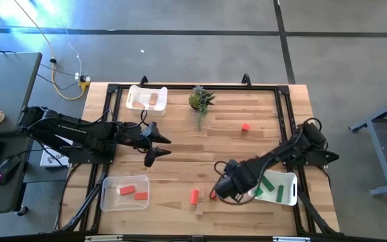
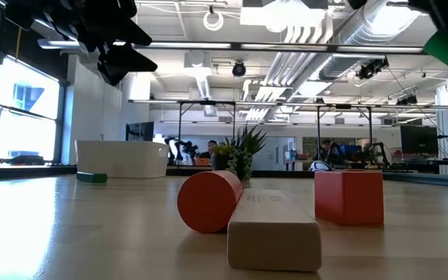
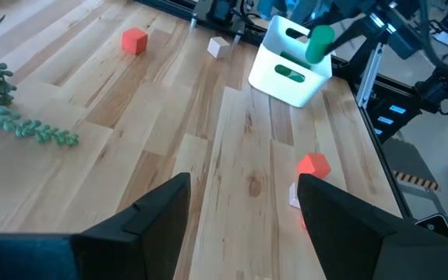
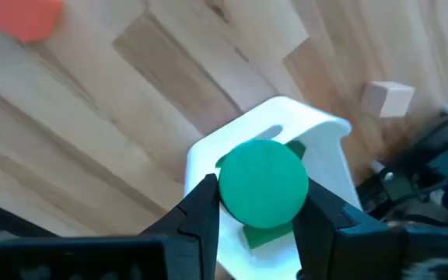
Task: Sort & place blocks by color
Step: Put the green block into the bottom white bin
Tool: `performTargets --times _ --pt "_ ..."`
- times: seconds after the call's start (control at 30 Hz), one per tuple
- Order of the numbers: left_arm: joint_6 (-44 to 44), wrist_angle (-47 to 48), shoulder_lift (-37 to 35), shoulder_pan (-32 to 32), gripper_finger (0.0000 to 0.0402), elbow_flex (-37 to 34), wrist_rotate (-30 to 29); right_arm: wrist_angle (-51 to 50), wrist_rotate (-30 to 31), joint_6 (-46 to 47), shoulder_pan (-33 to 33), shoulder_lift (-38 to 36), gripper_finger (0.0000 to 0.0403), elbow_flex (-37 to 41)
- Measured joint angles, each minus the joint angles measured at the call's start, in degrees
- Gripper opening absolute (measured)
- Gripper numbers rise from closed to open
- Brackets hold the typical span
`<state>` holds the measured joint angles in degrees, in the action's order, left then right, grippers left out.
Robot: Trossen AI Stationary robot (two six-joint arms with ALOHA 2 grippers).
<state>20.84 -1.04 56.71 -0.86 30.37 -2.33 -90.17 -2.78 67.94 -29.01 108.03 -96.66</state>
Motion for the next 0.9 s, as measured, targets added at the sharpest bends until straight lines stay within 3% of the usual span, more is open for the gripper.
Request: performTargets --times 0.17,0.3,0.77,0.9 --pt "0.0 0.0 0.0 0.0 0.0225 0.0 0.0 0.2 6.5 6.7 -3.1 0.0 0.01 0.5" --pt "0.0 0.0 0.0 0.0 0.0225 0.0 0.0 0.2 6.9 12.5 -5.2 0.0 0.01 2.8" --pt "0.0 0.0 0.0 0.0 0.0225 0.0 -2.2 0.7 -7.5 20.6 -11.3 0.0 0.01 13.2" --pt "0.0 0.0 0.0 0.0 0.0225 0.0 -2.3 1.9 -9.3 20.7 -11.2 0.0 0.014 14.8"
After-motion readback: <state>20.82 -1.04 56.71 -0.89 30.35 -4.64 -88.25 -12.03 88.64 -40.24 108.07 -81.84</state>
